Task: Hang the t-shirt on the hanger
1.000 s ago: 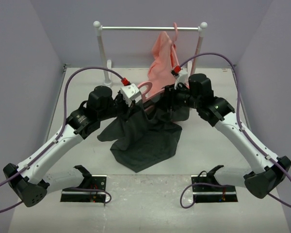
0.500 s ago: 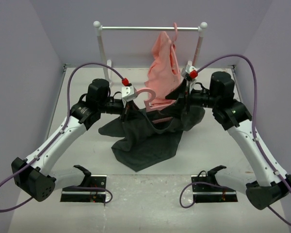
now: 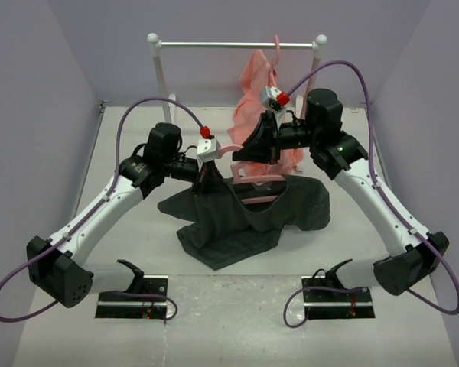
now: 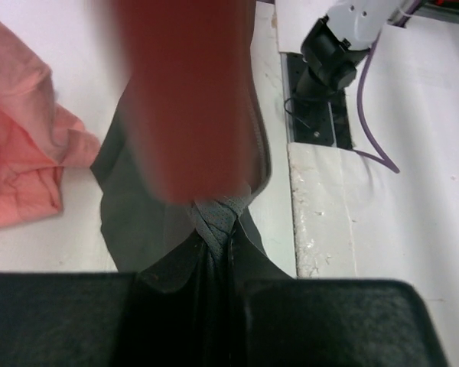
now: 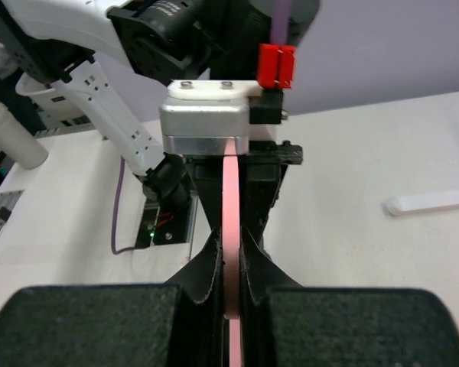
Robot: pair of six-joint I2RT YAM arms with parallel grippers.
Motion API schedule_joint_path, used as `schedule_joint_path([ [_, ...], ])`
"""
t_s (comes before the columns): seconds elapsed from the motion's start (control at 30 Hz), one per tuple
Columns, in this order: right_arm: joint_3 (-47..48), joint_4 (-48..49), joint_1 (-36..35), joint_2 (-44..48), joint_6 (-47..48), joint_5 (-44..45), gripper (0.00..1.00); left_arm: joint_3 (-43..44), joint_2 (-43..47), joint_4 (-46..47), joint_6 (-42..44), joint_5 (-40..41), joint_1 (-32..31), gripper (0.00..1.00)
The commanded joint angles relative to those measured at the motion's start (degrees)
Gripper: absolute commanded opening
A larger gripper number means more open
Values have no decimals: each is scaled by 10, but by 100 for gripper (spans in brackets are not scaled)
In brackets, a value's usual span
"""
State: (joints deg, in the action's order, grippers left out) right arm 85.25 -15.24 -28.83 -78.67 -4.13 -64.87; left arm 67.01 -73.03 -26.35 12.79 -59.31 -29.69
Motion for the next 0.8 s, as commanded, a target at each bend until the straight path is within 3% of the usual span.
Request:
schedule_joint_path([
  [0.0,-17,75,0,42,-62,23,0,52,33,30,-35,77,9,26],
  [0.03,-28,76,4,54,-64,43,0,55,50,39,-47,97,10,47],
  [0.07,-36,76,10,65,-69,58,0,53,67,57,-64,128,11,79],
  [0.1,-45,76,17,77,-74,72,0,51,85,73,-79,158,11,100],
  [0.27,-100,77,77,166,-115,124,0,5,207,121,-132,374,11,100],
  [0.4,-116,58,127,220,-145,136,0,-115,332,132,-202,622,11,100],
  [0.53,-89,26,134,229,-143,142,0,-222,414,193,-244,578,11,98],
  [0.77,-50,18,136,220,-157,81,0,-320,422,296,-265,542,11,96],
])
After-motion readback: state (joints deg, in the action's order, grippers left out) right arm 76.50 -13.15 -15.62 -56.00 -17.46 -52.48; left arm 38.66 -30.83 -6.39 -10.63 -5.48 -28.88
